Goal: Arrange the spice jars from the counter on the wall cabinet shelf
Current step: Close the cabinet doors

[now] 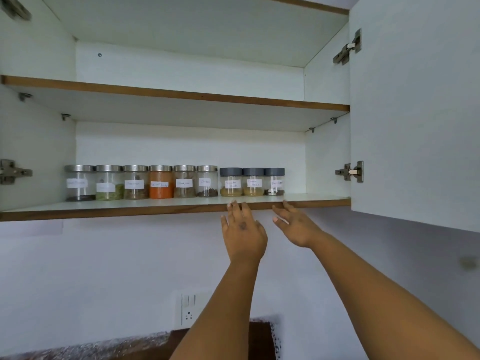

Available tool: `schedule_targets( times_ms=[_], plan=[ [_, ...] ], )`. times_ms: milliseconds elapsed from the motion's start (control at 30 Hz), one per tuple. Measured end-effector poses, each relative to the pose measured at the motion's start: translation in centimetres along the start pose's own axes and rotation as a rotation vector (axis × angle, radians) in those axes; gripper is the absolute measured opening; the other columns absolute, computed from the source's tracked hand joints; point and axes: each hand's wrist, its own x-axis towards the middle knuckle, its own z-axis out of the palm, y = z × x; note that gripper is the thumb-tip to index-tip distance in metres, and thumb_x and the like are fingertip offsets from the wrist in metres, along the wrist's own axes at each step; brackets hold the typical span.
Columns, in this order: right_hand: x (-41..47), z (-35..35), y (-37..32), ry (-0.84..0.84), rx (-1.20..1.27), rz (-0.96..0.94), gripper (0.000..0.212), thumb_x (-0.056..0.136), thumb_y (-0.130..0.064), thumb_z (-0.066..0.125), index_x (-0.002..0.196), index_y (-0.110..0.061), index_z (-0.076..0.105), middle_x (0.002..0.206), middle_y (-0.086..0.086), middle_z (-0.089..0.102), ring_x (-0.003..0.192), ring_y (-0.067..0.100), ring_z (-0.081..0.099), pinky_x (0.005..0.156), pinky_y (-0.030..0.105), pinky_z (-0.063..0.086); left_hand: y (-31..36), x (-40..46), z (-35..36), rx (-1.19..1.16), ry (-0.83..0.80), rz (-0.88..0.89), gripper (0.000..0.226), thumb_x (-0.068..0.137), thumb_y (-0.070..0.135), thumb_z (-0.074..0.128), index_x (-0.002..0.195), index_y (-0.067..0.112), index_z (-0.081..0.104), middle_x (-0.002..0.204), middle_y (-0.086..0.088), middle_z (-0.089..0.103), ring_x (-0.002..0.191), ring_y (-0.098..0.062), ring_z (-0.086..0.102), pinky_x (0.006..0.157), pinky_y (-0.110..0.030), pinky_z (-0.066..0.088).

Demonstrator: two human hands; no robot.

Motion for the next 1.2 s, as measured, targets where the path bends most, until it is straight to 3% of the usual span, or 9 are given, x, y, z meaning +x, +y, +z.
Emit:
schedule_targets(
  times_ms=[167, 300, 400, 567, 767, 867, 933, 1033, 1200],
  plan=[
    [-6.3, 0.0, -2.1, 0.45, 0.117, -0.028, 0.04, 0.1, -0.032, 0.046, 0.139, -0.023, 0.049, 0.145, 0.001, 0.047, 0.134, 0.022, 0.038, 0.108, 0.036, 0.036, 3.4, -3.0, -3.7, -0.254, -0.106, -0.051, 0.062, 0.098, 0.034, 0.043, 0.15, 0.006, 0.026, 0.157, -0.016, 0.026, 0.148, -0.029, 0.017, 0.12, -0.044, 0.009],
    [-11.2, -4.1, -1.7, 0.687, 0.086, -0.092, 0.031, 0.096, -0.025, 0.054, 0.125, -0.016, 0.06, 0.124, 0.002, 0.059, 0.119, 0.022, 0.047, 0.094, 0.031, 0.041, 8.9, -5.1, -6.9, -0.395, -0.05, -0.01, 0.055, 0.099, 0.034, 0.04, 0.147, 0.009, 0.031, 0.152, -0.009, 0.035, 0.144, -0.024, 0.026, 0.12, -0.043, 0.012],
    [-15.3, -9.0, -0.9, 0.862, 0.022, -0.126, 0.026, 0.094, -0.023, 0.055, 0.117, -0.015, 0.063, 0.115, 0.002, 0.064, 0.112, 0.022, 0.05, 0.092, 0.038, 0.046, 14.3, -7.2, -9.2, -0.53, -0.037, 0.027, 0.053, 0.1, 0.03, 0.04, 0.147, 0.011, 0.03, 0.154, -0.007, 0.034, 0.147, -0.023, 0.019, 0.12, -0.043, 0.013],
    [-21.9, -18.1, 1.2, 1.062, -0.201, -0.096, 0.031, 0.089, -0.028, 0.055, 0.117, -0.016, 0.061, 0.12, 0.005, 0.059, 0.121, 0.024, 0.046, 0.098, 0.041, 0.04, 25.0, -11.6, -12.1, -0.815, -0.232, 0.035, 0.066, 0.096, 0.032, 0.049, 0.152, 0.013, 0.02, 0.157, -0.008, 0.026, 0.147, -0.022, 0.017, 0.12, -0.04, 0.018],
    [-30.5, -25.4, 7.3, 1.107, -0.331, 0.311, 0.064, 0.088, -0.024, 0.06, 0.145, -0.013, 0.034, 0.155, 0.011, 0.024, 0.147, 0.03, 0.013, 0.117, 0.045, 0.021, 35.9, -16.4, -14.6, -0.953, -0.449, 0.117, 0.072, 0.098, 0.042, 0.046, 0.155, 0.017, 0.01, 0.163, -0.002, 0.012, 0.149, -0.019, 0.009, 0.121, -0.035, 0.015],
    [-32.4, -27.1, 9.5, 0.828, -0.022, 0.448, 0.076, 0.094, -0.022, 0.059, 0.155, -0.01, 0.014, 0.16, 0.011, 0.016, 0.146, 0.03, 0.02, 0.116, 0.041, 0.028, 38.8, -18.4, -15.4, -1.024, -0.507, 0.184, 0.062, 0.102, 0.031, 0.042, 0.155, 0.02, 0.012, 0.162, 0.001, 0.014, 0.148, -0.018, 0.014, 0.119, -0.032, 0.017],
    [-32.6, -27.7, 9.9, 0.649, 0.085, 0.453, 0.065, 0.099, -0.018, 0.051, 0.155, -0.012, 0.019, 0.157, 0.011, 0.026, 0.141, 0.03, 0.032, 0.114, 0.039, 0.03, 39.4, -19.2, -15.3, -1.069, -0.531, 0.198, 0.052, 0.103, 0.027, 0.04, 0.153, 0.022, 0.023, 0.156, -0.002, 0.031, 0.142, -0.02, 0.031, 0.115, -0.033, 0.029],
    [-32.9, -27.5, 9.3, 0.704, 0.16, 0.426, 0.05, 0.1, -0.012, 0.047, 0.148, -0.013, 0.036, 0.146, 0.01, 0.046, 0.13, 0.028, 0.047, 0.107, 0.036, 0.039, 39.1, -19.9, -15.6, -1.106, -0.509, 0.217, 0.039, 0.104, 0.028, 0.034, 0.142, 0.022, 0.043, 0.133, -0.004, 0.057, 0.12, -0.02, 0.056, 0.102, -0.035, 0.048],
    [-32.6, -26.0, 6.3, 0.82, 0.372, 0.323, 0.028, 0.096, -0.017, 0.058, 0.123, -0.012, 0.057, 0.118, 0.004, 0.065, 0.101, 0.018, 0.063, 0.09, 0.031, 0.052, 36.9, -19.4, -17.2, -1.047, -0.278, 0.127, 0.034, 0.102, 0.023, 0.041, 0.135, 0.015, 0.047, 0.126, -0.007, 0.048, 0.109, -0.023, 0.054, 0.094, -0.036, 0.049]
  ],
)
